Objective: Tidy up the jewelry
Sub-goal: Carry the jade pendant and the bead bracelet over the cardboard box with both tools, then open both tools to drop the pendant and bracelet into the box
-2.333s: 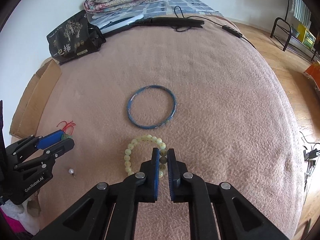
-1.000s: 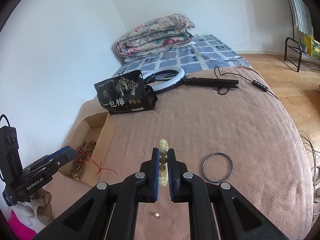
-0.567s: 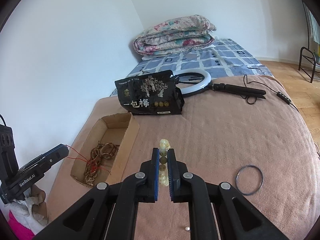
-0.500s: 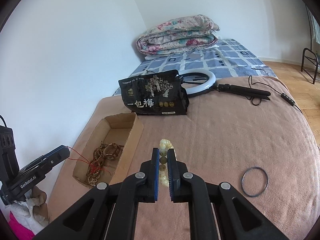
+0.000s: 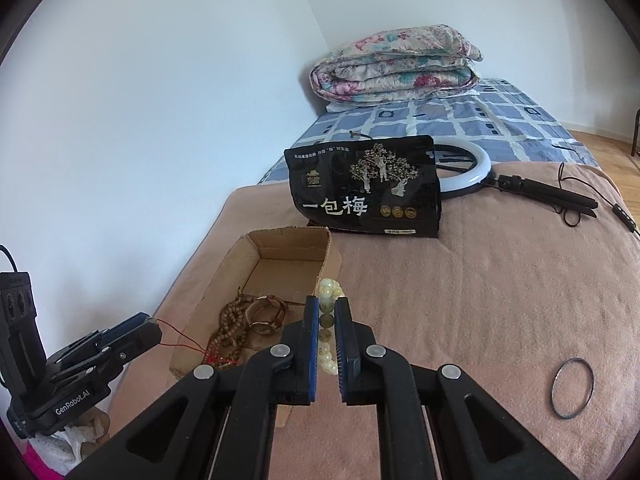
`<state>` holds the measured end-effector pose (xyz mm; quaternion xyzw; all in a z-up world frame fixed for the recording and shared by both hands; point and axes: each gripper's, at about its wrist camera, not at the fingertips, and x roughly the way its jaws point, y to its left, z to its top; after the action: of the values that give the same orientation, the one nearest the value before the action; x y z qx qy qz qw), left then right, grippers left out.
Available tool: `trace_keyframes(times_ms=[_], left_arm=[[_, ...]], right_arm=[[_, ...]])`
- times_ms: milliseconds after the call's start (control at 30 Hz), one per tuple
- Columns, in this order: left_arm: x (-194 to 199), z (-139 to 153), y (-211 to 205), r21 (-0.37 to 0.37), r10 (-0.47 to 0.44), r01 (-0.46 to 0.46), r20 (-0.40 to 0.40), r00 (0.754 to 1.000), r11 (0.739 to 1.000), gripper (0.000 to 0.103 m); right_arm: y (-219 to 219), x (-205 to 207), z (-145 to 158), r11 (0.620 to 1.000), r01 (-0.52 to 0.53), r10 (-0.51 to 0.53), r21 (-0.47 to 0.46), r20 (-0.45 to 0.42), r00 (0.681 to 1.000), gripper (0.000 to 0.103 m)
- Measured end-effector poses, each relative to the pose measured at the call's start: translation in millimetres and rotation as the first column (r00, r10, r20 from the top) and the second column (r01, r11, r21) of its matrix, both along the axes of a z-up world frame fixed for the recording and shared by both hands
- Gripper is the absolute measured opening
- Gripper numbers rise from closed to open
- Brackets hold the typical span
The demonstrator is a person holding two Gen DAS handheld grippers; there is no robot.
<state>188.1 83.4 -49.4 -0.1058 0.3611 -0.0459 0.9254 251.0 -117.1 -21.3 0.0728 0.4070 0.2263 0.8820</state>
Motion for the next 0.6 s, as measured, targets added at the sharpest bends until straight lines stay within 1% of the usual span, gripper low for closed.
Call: trace_keyframes(times_ms=[200,467,600], left_arm=[[-1.3,-9.6,5.8,0.007,0.001,-0.001,-0.019,1.000,1.000,0.031],[0.2,-19.5,10.2,0.013,0.005,-0.004,-0.045,0.999,1.000,0.031],[0.7,-26.2,11.6,0.017,0.004,-0.003,-0.061,0.998,1.000,0.031]], right_arm=[[20.5,9.8,-7.3,1.000,-0.027,0.027,0.006,-0.004,1.000,0.005],[45.9,20.5,-14.9,0.998,-0.051,0.052,0.046,-0.017,0.999,0.005],[63.5,23.7,-20.5,0.996,-0.080,0.081,0.039,-0.018,0.997,0.005]])
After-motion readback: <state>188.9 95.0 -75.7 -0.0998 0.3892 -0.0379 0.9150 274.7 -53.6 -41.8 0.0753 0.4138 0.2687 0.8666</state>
